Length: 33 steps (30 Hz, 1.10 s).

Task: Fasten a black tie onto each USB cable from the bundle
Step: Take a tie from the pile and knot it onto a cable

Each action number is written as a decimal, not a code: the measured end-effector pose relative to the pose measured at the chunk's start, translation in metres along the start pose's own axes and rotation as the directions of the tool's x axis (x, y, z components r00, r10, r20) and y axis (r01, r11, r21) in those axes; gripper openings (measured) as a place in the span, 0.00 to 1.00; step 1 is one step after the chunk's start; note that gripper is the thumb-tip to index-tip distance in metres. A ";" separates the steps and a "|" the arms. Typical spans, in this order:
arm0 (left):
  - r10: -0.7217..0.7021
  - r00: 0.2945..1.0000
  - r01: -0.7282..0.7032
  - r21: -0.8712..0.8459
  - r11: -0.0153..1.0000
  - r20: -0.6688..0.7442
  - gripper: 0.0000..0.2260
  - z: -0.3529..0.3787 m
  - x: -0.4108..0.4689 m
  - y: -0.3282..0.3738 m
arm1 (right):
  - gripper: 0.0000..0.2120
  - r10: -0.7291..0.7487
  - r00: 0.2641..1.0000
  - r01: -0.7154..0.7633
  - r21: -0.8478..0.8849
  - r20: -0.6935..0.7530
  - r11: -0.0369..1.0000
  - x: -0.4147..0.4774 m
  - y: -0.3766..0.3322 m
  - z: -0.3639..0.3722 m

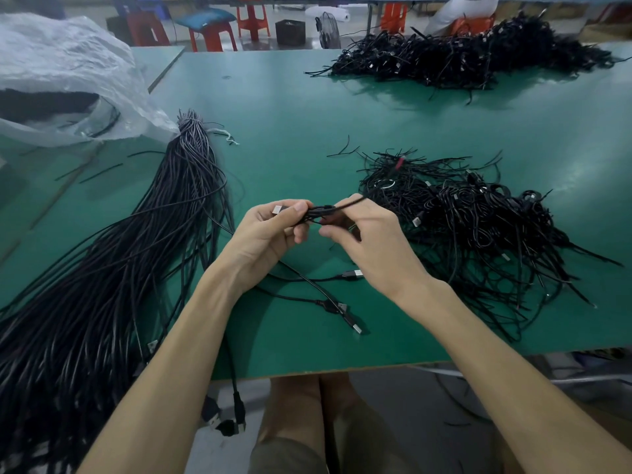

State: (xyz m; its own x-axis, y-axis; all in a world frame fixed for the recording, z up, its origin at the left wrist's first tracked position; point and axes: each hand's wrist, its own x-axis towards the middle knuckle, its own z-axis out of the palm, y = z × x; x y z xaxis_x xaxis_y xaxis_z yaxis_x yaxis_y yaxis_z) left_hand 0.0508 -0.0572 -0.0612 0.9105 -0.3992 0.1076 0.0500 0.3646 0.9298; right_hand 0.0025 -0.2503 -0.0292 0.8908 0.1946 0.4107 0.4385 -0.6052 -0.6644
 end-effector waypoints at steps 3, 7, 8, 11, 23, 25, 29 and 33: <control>-0.004 1.000 0.004 -0.010 1.000 -0.009 0.10 0.000 -0.002 0.004 | 0.04 0.001 1.000 -0.001 0.048 -0.001 0.999 -0.002 -0.002 -0.002; -0.038 0.999 0.038 -0.020 0.999 0.003 0.10 0.003 -0.003 0.007 | 0.05 0.010 0.999 -0.008 0.061 -0.047 0.998 -0.002 -0.001 -0.001; -0.048 0.999 0.048 -0.030 0.998 0.004 0.10 0.003 -0.003 0.007 | 0.05 0.016 0.998 -0.011 0.079 -0.064 0.997 -0.001 0.000 -0.001; -0.070 0.997 0.071 -0.017 0.997 0.011 0.08 0.005 -0.004 0.007 | 0.04 0.038 0.996 -0.027 0.126 -0.086 0.992 -0.001 0.001 0.000; -0.116 0.990 0.115 0.011 0.993 0.077 0.08 0.006 -0.006 0.008 | 0.02 0.171 0.984 -0.148 0.294 -0.056 0.944 -0.003 0.000 -0.001; -0.126 0.989 0.125 0.017 0.992 0.078 0.09 0.005 -0.005 0.008 | 0.02 0.194 0.980 -0.168 0.335 -0.044 0.927 -0.003 -0.001 -0.003; -0.127 0.990 0.127 0.013 0.992 0.068 0.09 0.004 -0.004 0.005 | 0.04 0.312 0.949 -0.256 0.463 -0.047 0.848 -0.003 -0.005 -0.001; -0.091 0.996 0.091 0.007 0.996 0.004 0.09 0.002 -0.001 0.001 | 0.05 0.482 0.876 -0.387 0.631 0.025 0.672 -0.004 -0.012 0.005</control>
State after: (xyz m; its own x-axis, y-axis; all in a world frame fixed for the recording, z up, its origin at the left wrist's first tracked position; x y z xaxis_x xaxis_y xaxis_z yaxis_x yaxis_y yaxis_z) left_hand 0.0490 -0.0578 -0.0600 0.9008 -0.4336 0.0243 0.1292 0.3209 0.9383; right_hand -0.0057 -0.2402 -0.0262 0.9945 -0.1022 0.0242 0.0249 0.0055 -0.9997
